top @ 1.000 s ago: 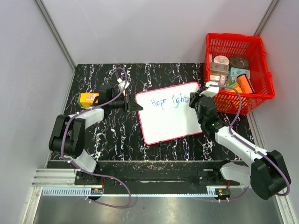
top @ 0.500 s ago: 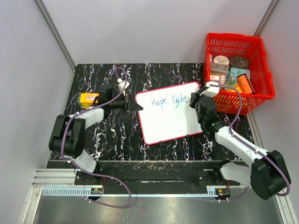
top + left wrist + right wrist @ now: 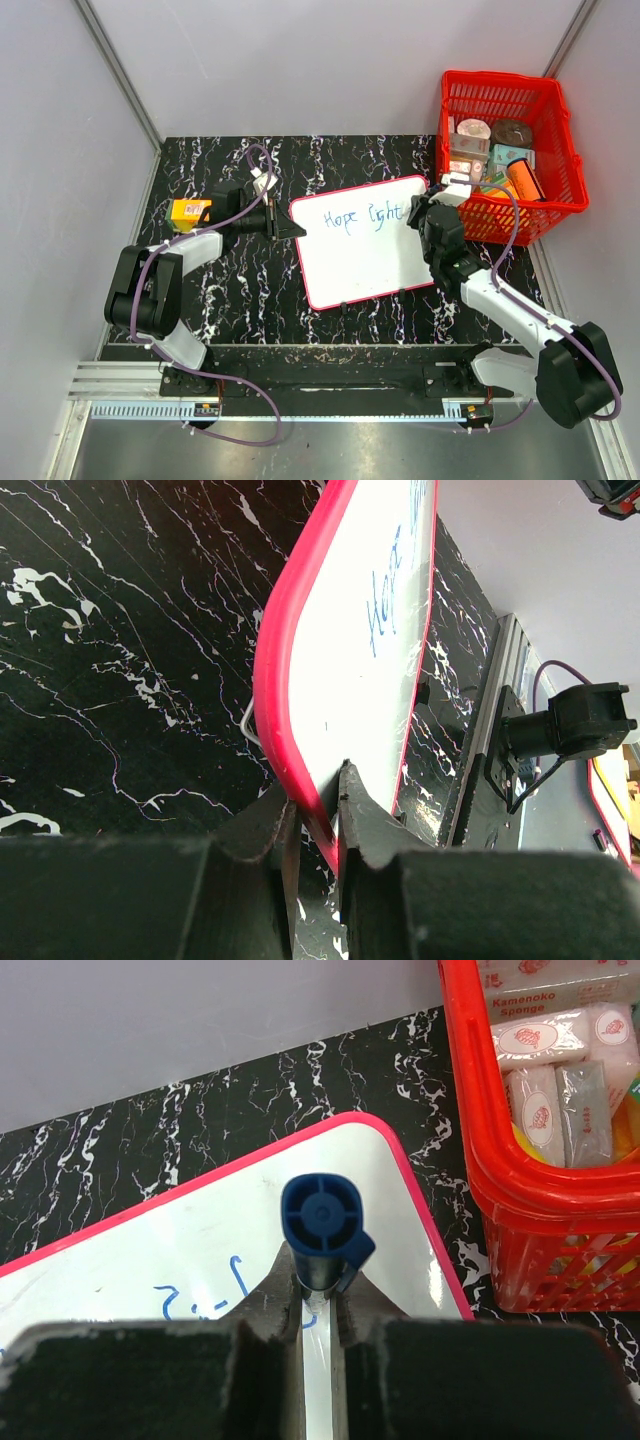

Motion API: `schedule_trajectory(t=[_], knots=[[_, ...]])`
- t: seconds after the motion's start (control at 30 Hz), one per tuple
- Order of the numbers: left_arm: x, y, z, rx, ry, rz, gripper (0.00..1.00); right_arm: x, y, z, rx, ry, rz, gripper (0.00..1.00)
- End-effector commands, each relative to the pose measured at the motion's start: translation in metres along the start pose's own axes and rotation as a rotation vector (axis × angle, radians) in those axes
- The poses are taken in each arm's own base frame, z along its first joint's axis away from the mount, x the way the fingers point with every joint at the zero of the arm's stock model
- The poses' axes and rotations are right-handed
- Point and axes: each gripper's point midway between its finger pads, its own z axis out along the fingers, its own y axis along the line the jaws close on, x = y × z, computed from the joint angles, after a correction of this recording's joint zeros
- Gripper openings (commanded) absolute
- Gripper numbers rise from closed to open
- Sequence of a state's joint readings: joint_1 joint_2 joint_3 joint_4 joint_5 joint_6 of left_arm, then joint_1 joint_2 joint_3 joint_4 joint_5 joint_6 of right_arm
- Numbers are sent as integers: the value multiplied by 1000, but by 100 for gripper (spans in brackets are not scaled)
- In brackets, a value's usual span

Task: Write a sentence on the whiteboard
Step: Write on the whiteboard with the whiteboard.

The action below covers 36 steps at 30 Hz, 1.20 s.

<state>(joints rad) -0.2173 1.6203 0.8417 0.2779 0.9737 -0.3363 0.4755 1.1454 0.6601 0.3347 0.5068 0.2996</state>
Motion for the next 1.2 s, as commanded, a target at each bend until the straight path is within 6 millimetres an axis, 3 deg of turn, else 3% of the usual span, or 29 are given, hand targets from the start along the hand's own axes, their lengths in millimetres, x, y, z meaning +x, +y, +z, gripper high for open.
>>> schedule_trajectory(t=[0.0,0.47,1.17], knots=[[9,32,10,-125,11,142,0,-46,4,0,18,-118,45,0],[9,31,11,-121,12,144,0,-55,6,10,41,-145,34,0],[9,31,11,-124,12,144,0,-41,4,22,71,-104,-17,0]])
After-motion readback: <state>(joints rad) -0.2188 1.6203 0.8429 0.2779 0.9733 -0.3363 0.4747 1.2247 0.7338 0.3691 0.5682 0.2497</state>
